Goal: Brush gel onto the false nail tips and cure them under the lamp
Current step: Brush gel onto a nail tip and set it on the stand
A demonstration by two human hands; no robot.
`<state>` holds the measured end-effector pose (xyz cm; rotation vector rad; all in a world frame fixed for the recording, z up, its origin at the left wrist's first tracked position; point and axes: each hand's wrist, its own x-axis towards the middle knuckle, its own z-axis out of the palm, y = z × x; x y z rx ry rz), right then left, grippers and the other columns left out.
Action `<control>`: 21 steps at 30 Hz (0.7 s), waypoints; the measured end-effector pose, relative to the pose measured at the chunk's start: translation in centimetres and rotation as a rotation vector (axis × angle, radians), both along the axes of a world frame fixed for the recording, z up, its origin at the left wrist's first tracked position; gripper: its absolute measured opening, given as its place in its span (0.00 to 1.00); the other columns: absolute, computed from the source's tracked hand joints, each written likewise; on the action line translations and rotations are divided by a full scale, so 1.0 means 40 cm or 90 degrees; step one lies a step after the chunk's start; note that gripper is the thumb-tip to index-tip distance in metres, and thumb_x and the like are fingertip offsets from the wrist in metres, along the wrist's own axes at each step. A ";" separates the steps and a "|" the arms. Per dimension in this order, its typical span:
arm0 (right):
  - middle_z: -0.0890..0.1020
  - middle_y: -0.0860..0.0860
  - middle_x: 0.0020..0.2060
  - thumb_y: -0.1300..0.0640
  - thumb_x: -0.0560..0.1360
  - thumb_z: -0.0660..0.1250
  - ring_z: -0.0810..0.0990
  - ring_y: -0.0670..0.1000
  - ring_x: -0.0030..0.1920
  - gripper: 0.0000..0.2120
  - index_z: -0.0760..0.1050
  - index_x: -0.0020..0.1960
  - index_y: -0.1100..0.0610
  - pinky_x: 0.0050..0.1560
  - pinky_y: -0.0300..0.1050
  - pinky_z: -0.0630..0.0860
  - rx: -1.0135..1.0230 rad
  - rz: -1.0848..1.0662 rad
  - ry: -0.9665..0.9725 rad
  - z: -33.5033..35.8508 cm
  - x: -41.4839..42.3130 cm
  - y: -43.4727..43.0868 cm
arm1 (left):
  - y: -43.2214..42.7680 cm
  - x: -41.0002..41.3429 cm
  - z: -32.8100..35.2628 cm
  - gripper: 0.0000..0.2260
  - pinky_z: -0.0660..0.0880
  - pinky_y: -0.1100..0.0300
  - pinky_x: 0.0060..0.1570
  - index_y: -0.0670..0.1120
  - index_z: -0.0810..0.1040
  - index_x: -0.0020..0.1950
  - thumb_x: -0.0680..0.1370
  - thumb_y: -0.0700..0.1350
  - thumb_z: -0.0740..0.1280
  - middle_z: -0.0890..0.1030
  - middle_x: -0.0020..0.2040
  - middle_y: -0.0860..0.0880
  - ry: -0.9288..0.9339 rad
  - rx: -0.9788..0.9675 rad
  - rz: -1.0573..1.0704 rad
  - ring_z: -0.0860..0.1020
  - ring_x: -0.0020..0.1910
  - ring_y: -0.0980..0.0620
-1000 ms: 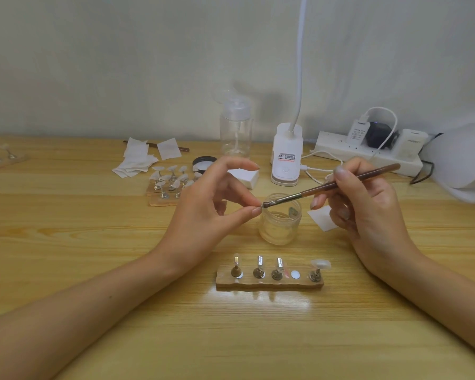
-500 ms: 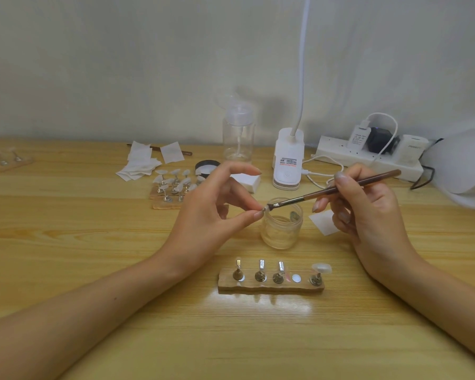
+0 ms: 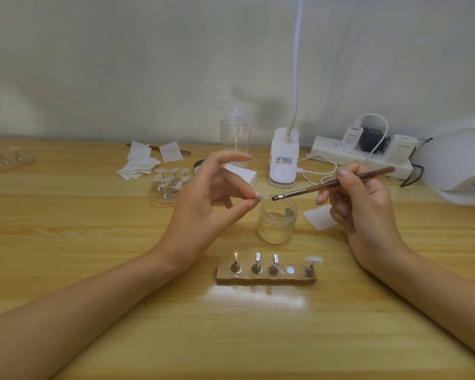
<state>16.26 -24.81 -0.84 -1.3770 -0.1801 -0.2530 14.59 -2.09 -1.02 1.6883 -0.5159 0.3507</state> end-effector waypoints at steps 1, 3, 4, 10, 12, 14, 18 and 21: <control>0.81 0.53 0.29 0.57 0.83 0.59 0.63 0.45 0.24 0.12 0.69 0.41 0.53 0.24 0.35 0.59 0.001 -0.002 0.002 0.001 0.000 0.000 | -0.003 -0.009 0.011 0.23 0.79 0.52 0.49 0.49 0.72 0.67 0.75 0.40 0.75 0.83 0.43 0.48 -0.005 -0.019 -0.006 0.85 0.49 0.46; 0.81 0.53 0.29 0.57 0.83 0.59 0.63 0.45 0.24 0.11 0.69 0.41 0.53 0.24 0.36 0.59 0.004 -0.004 0.007 0.000 0.002 -0.001 | -0.012 -0.031 0.035 0.24 0.80 0.45 0.55 0.48 0.71 0.68 0.75 0.42 0.74 0.83 0.44 0.49 -0.018 -0.028 -0.031 0.85 0.51 0.44; 0.81 0.53 0.29 0.57 0.83 0.59 0.63 0.45 0.24 0.11 0.69 0.41 0.53 0.25 0.36 0.59 0.003 -0.005 0.009 0.000 0.002 -0.001 | -0.018 -0.043 0.045 0.25 0.80 0.46 0.55 0.48 0.69 0.69 0.75 0.40 0.74 0.83 0.44 0.49 -0.029 -0.013 -0.050 0.85 0.51 0.45; 0.80 0.50 0.29 0.57 0.83 0.59 0.64 0.45 0.25 0.11 0.69 0.42 0.54 0.25 0.38 0.58 -0.001 0.002 -0.003 -0.004 0.005 -0.004 | -0.066 -0.125 0.061 0.33 0.69 0.68 0.62 0.56 0.62 0.75 0.75 0.42 0.73 0.83 0.46 0.59 -0.125 0.271 -0.117 0.82 0.54 0.60; 0.80 0.49 0.28 0.57 0.83 0.59 0.66 0.50 0.28 0.11 0.69 0.41 0.53 0.25 0.38 0.58 -0.003 -0.002 0.000 -0.004 0.005 -0.003 | -0.075 -0.142 0.050 0.36 0.62 0.64 0.64 0.61 0.60 0.75 0.74 0.43 0.74 0.81 0.46 0.62 -0.183 0.394 -0.068 0.79 0.54 0.62; 0.80 0.50 0.28 0.56 0.83 0.59 0.66 0.55 0.32 0.11 0.69 0.41 0.53 0.26 0.39 0.59 -0.008 -0.004 0.006 -0.004 0.006 -0.004 | -0.078 -0.146 0.034 0.39 0.61 0.61 0.63 0.61 0.58 0.76 0.72 0.42 0.76 0.80 0.46 0.63 -0.224 0.463 -0.018 0.76 0.55 0.64; 0.80 0.49 0.28 0.57 0.83 0.59 0.65 0.45 0.25 0.12 0.70 0.40 0.52 0.24 0.37 0.59 0.002 0.004 -0.005 -0.007 0.009 -0.004 | -0.072 -0.133 0.018 0.41 0.60 0.59 0.62 0.62 0.57 0.77 0.73 0.43 0.77 0.80 0.46 0.64 -0.201 0.483 0.035 0.69 0.54 0.68; 0.80 0.49 0.28 0.57 0.83 0.59 0.64 0.44 0.24 0.12 0.71 0.41 0.53 0.24 0.36 0.59 0.002 0.006 -0.009 -0.008 0.010 -0.004 | -0.073 -0.129 0.019 0.42 0.58 0.61 0.63 0.67 0.52 0.76 0.74 0.45 0.75 0.79 0.47 0.65 -0.155 0.486 0.049 0.68 0.55 0.68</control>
